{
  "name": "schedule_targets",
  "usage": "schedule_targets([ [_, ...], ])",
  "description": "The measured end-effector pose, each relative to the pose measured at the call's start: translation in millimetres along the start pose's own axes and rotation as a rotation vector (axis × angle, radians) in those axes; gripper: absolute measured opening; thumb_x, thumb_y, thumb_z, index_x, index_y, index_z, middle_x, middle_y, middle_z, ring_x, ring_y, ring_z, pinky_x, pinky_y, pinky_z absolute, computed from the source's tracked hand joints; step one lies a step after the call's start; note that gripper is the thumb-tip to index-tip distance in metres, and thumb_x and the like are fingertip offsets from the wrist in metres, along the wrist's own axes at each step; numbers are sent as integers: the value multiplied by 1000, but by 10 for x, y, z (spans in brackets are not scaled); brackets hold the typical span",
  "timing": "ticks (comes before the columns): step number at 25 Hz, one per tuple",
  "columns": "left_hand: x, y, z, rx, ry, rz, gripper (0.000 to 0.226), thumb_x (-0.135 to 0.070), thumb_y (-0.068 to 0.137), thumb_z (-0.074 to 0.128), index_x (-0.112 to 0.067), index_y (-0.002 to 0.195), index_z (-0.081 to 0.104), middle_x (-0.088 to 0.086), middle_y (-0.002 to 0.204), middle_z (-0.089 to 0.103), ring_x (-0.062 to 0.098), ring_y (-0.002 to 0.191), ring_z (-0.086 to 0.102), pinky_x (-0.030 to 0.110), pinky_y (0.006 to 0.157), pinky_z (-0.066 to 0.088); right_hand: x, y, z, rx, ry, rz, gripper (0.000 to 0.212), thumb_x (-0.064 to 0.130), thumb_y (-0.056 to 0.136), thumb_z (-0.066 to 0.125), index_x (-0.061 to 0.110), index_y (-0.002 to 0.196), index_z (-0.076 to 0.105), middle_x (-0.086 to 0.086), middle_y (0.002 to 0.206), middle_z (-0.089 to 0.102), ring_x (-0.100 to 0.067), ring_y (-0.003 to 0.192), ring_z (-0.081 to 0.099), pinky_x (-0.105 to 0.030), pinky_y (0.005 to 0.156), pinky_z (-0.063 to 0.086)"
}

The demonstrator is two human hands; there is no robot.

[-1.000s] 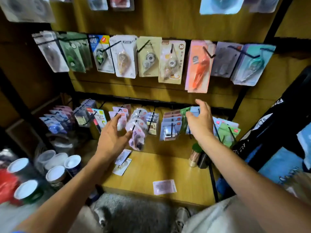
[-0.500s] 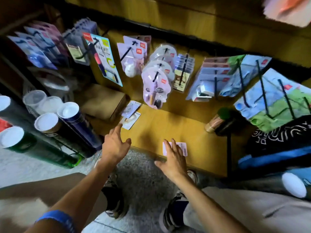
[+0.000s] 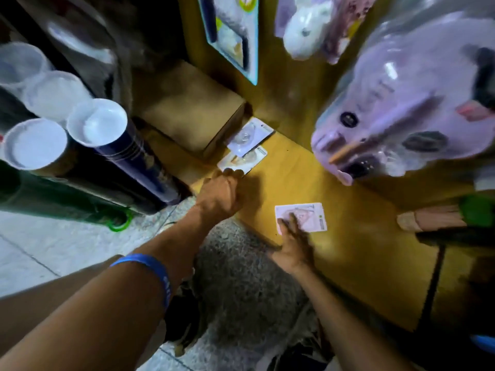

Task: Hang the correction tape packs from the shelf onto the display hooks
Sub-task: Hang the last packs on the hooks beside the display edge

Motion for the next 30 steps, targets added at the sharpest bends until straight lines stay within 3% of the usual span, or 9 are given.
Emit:
schedule_targets([
  [2,89,236,20,-26,19,-9,69,-36,84,50,-13,147,34,17,141,47,38,124,48,42,98,42,79,180,12,-17,39,-127,88,33,77,75,26,152,30,7,165,-3,-19,151,11,-37,115,28],
  [7,-8,751,109,15,96,-97,94,-27,86,62,-23,156,0,17,161,3,47,131,37,47,101,41,33,275,34,-70,-65,-256,69,29,71,75,26,136,52,11,164,6,-19,147,25,-39,102,44],
  [9,-29,898,186,51,132,-126,91,-32,90,59,-22,156,-2,19,162,-5,50,130,38,48,101,40,-14,227,23,-55,-97,-315,62,30,68,71,29,128,56,14,164,9,-19,143,32,-38,97,47],
  [11,-38,966,309,63,221,-118,82,-39,92,52,-20,156,4,24,160,-7,51,132,35,47,101,40,-44,200,-25,-95,8,-339,56,29,64,66,27,120,62,13,159,26,-16,138,40,-35,96,47],
  [15,-85,658,454,93,249,-65,80,-42,89,54,-23,154,11,19,161,-11,46,132,30,44,93,45,-73,138,-76,-202,308,-259,63,26,65,66,21,128,61,5,141,55,-15,132,48,-25,104,39],
  [19,-154,68,648,141,205,24,77,-42,91,51,-31,155,10,13,162,-14,42,129,31,45,90,47,-152,71,-30,-253,479,-104,61,15,75,80,18,133,60,3,136,53,-10,128,45,-18,104,35],
  [24,-199,-420,883,181,231,65,83,-35,86,56,-36,154,8,5,163,-16,40,130,32,52,100,38,-171,17,33,-474,395,156,33,13,71,82,10,100,69,-15,127,53,-37,114,54,-37,91,45],
  [27,-204,-488,906,179,233,85,86,-37,85,57,-30,154,7,4,164,-9,40,129,37,48,101,36,-171,75,102,-431,371,353,54,28,71,81,11,116,57,-14,137,50,-40,117,50,-44,92,48],
  [30,-201,-417,896,76,47,31,84,-34,80,58,-30,153,15,3,159,17,39,114,53,44,94,41,-213,143,104,-398,342,391,76,29,68,77,18,134,41,-9,146,45,-41,117,50,-42,87,49],
])
Point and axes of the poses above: each hand's wrist, its own y-axis towards the middle knuckle, its own z-axis out of the palm, x = y × z, the point moved 2 cm from there along y, towards the middle knuckle
